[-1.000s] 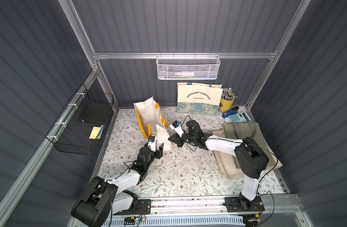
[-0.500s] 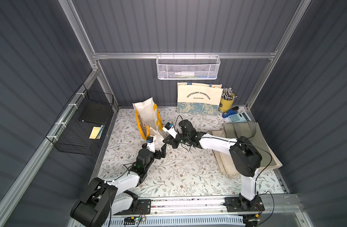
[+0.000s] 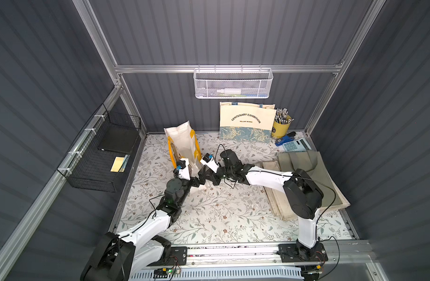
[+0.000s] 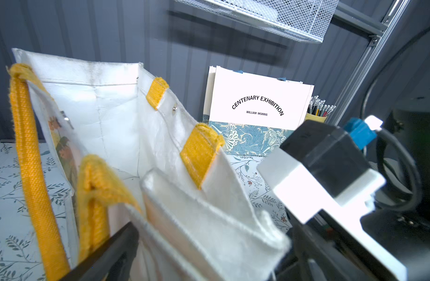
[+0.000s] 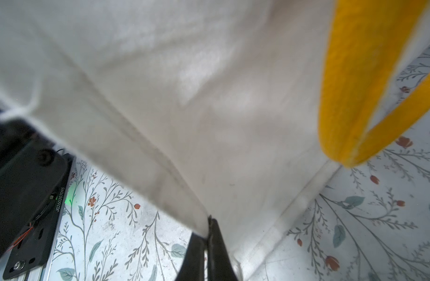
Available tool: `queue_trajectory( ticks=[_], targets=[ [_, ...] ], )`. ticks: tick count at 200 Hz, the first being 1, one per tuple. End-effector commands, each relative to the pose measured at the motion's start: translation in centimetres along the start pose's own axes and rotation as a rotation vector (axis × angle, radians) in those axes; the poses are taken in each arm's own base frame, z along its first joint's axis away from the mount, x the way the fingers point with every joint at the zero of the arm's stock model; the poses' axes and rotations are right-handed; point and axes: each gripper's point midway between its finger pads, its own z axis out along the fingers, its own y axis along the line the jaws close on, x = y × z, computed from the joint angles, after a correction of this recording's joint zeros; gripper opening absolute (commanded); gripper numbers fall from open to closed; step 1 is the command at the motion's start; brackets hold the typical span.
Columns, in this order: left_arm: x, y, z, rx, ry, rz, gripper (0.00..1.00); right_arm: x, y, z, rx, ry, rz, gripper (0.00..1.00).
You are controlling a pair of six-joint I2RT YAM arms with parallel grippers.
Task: Put away the canvas bag
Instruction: Press the canvas bag at the center of the board.
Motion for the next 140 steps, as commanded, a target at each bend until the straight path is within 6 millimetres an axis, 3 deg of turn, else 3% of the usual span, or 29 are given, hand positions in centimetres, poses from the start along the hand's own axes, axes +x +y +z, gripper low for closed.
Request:
queue_trajectory(
  ticks=[1,48,59,78,103,124,140],
  targets=[
    [0.1,0.6,0.7,-0.045,0.024,0.004,0.99,-0.3,1.6,-0.6,-0.027,-0.034,-0.030,0.00],
    [0.8,0.1,2.1,-0.080,0.078,0.005,0.99,-0.5,3.2,0.2,-0.021,-0.023,-0.086,0.00],
    [0.9,-0.3,2.2,-0.067,0.082,0.015,0.94,-0.6,3.4,0.3,-0.012,-0.025,-0.093,0.00],
    [1.0,-0.6,2.1,-0.058,0.100,0.026,0.74,-1.0,3.6,0.0,-0.002,-0.043,-0.099,0.00],
    [0.8,-0.5,1.5,-0.061,0.107,0.052,0.36,-1.6,3.8,-1.1,0.022,-0.091,-0.106,0.00],
    [1.0,-0.8,1.1,-0.038,0.142,0.097,0.02,-1.9,3.9,-1.7,0.038,-0.111,-0.103,0.13],
    [1.1,-1.9,0.9,0.027,0.169,0.135,0.00,-2.4,2.5,-2.7,0.101,-0.103,-0.044,0.21]
  ],
)
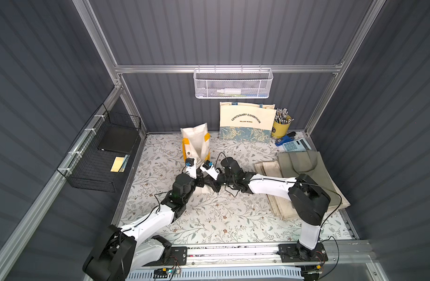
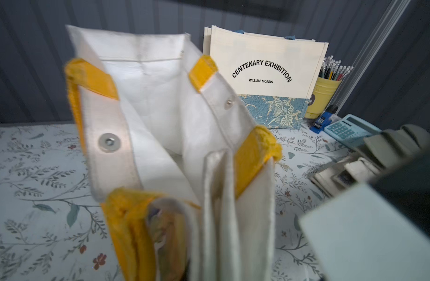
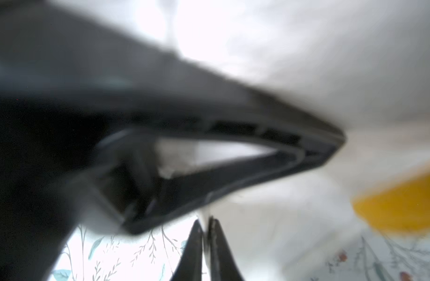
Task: Put away the canvas bag
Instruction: Press the canvas bag at the center of the board.
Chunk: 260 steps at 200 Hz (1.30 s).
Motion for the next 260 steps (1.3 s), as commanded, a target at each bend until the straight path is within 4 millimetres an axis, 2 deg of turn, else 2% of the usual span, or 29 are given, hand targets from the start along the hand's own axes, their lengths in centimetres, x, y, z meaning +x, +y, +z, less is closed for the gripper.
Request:
queue_trajectory(
  ticks=[1,31,60,80,94,100,101,106,120,132,153,176,192,207,240,260],
  targets=[
    [-0.6,-0.8,-0.4,0.054,0.033,0.073,0.00,-2.5,-0.7,-1.6,0.053,-0.052,0.026,0.21],
    [0.2,-2.7,-1.3,0.169,0.093,0.122,0.00,-3.7,-4.3,-5.6,0.056,-0.050,0.232,0.27],
    [0.7,-3.9,-2.2,0.247,0.136,0.172,0.00,-3.8,-7.0,-9.5,0.062,-0.094,0.385,0.37],
    [0.9,-4.7,-2.6,0.297,0.179,0.226,0.00,-4.5,-8.9,-11.0,0.096,-0.105,0.500,0.43],
    [0.7,-5.6,-3.0,0.327,0.192,0.269,0.00,-5.1,-10.2,-11.4,0.100,-0.095,0.609,0.47],
    [0.7,-6.1,-3.2,0.342,0.193,0.293,0.00,-5.1,-10.8,-11.4,0.108,-0.087,0.621,0.47],
    [0.7,-6.2,-3.2,0.344,0.192,0.297,0.00,-4.5,-11.0,-11.3,0.113,-0.066,0.641,0.47],
    [0.7,-6.7,-3.3,0.356,0.192,0.316,0.00,-4.7,-10.4,-11.1,0.053,-0.045,0.746,0.49],
    [0.6,-7.8,-3.5,0.383,0.198,0.369,0.00,-5.2,-10.0,-10.6,-0.006,0.003,0.825,0.53],
    [0.7,-8.6,-3.6,0.403,0.210,0.411,0.00,-6.4,-9.1,-10.3,-0.068,-0.010,0.837,0.66],
    [0.5,-9.6,-3.6,0.419,0.207,0.463,0.00,-7.3,-9.2,-10.4,-0.070,-0.050,0.887,0.67],
    [-0.1,-10.2,-3.6,0.405,0.182,0.527,0.00,-6.4,-9.9,-10.5,-0.009,-0.003,0.955,0.68],
    [-0.4,-10.9,-3.7,0.416,0.175,0.591,0.00,-6.7,-10.1,-11.0,0.024,-0.010,0.978,0.69],
    [-0.1,-12.0,-3.8,0.438,0.182,0.684,0.00,-7.8,-10.1,-11.5,0.027,-0.047,0.971,0.98],
    [0.9,-14.1,-4.2,0.454,0.201,0.938,0.00,-9.2,-10.2,-12.4,0.053,-0.077,0.961,0.99],
    [1.0,-14.9,-4.2,0.436,0.186,1.043,0.00,-8.6,-10.3,-12.5,0.078,-0.075,0.974,0.99]
  ],
)
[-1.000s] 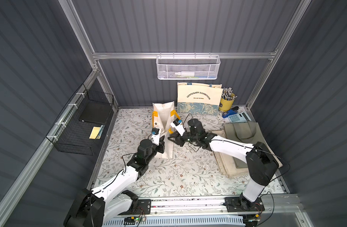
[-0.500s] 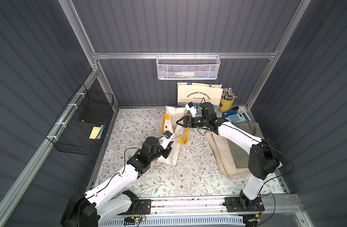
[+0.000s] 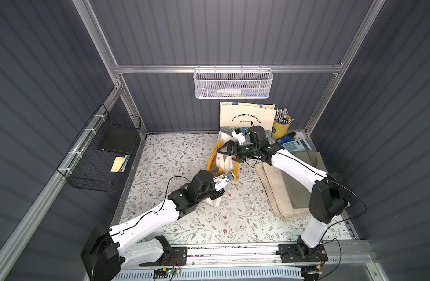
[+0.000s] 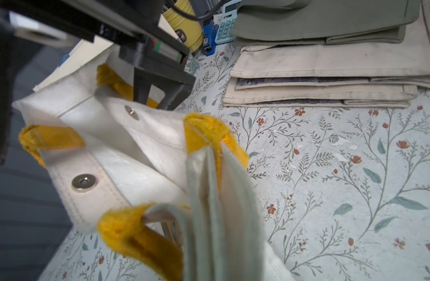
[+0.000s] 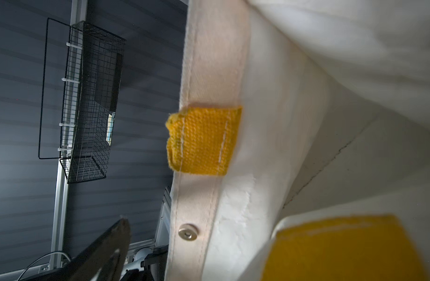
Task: Put away the canvas bag
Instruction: Press the canvas bag at the center of the board.
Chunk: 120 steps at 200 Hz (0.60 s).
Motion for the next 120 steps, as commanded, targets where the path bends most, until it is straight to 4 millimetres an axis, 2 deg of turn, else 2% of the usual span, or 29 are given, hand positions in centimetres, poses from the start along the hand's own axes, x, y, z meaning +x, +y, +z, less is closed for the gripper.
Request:
queue_trajectory(
  ticks=[1,36,101,120],
  targets=[
    [-1.5,-0.3,-0.2,-0.028,0.011,0.205,0.00,-1.1,1.6,-1.1,-0.005,-0.060,-0.022,0.99],
    [-2.0,-1.0,0.2,-0.090,0.033,0.345,0.00,-1.3,-0.2,-1.9,0.048,-0.143,0.059,0.99],
    [-2.8,-2.2,0.0,-0.096,0.025,0.509,0.00,-2.4,-2.1,-2.9,0.164,-0.212,0.094,0.99],
    [-2.7,-2.5,0.0,-0.107,0.036,0.566,0.00,-3.1,-2.9,-3.9,0.179,-0.267,0.126,0.99]
  ],
)
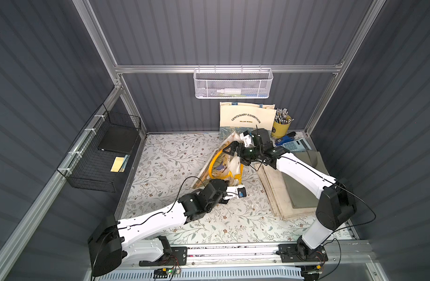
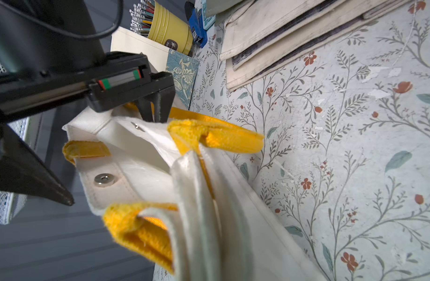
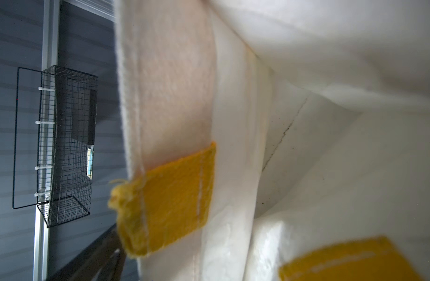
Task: Put away the canvas bag
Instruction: Press the canvas bag at the center of the board.
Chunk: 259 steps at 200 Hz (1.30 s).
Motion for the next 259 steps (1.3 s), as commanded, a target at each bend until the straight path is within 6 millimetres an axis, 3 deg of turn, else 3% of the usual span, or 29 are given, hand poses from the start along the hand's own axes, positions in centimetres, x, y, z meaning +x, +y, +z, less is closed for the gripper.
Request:
queue_trajectory(
  ticks=[1,35,67,90,114,124,138,157,188,237,259],
  targets=[
    [-2.0,0.3,-0.5,-0.025,-0.055,0.113,0.00,-2.9,-0.2,-1.5,0.017,-0.134,0.016,0.99],
    [-2.0,-0.1,-0.8,-0.038,-0.065,0.161,0.00,-4.2,-1.3,-2.5,-0.018,-0.201,0.084,0.99],
    [-2.1,-0.5,-1.1,-0.050,-0.078,0.224,0.00,-4.0,-2.6,-2.3,-0.042,-0.156,0.127,0.98],
    [-1.9,-0.6,-1.2,-0.057,-0.080,0.245,0.00,-3.7,-3.3,-2.6,-0.029,-0.164,0.132,0.82],
    [-2.0,-0.9,-1.5,-0.050,-0.100,0.262,0.00,-4.1,-4.2,-3.2,-0.033,-0.208,0.158,0.56],
    [-2.3,-1.1,-1.7,-0.043,-0.114,0.272,0.00,-4.1,-4.6,-3.3,-0.031,-0.213,0.173,0.52],
    [-2.5,-1.5,-1.8,-0.034,-0.120,0.301,0.00,-4.1,-4.8,-3.2,-0.045,-0.204,0.180,0.40],
    [-2.8,-2.1,-2.1,-0.007,-0.136,0.320,0.00,-4.2,-4.9,-3.2,-0.044,-0.196,0.176,0.39],
    [-2.7,-3.3,-2.3,0.030,-0.137,0.367,0.00,-4.6,-5.1,-3.2,-0.026,-0.188,0.152,0.47],
    [-2.8,-4.9,-3.0,0.063,-0.154,0.422,0.00,-4.8,-7.6,-3.4,-0.009,-0.182,0.195,0.38],
    [-2.9,-6.0,-3.0,0.088,-0.160,0.461,0.00,-4.7,-7.8,-3.0,0.015,-0.143,0.170,0.25]
  ],
)
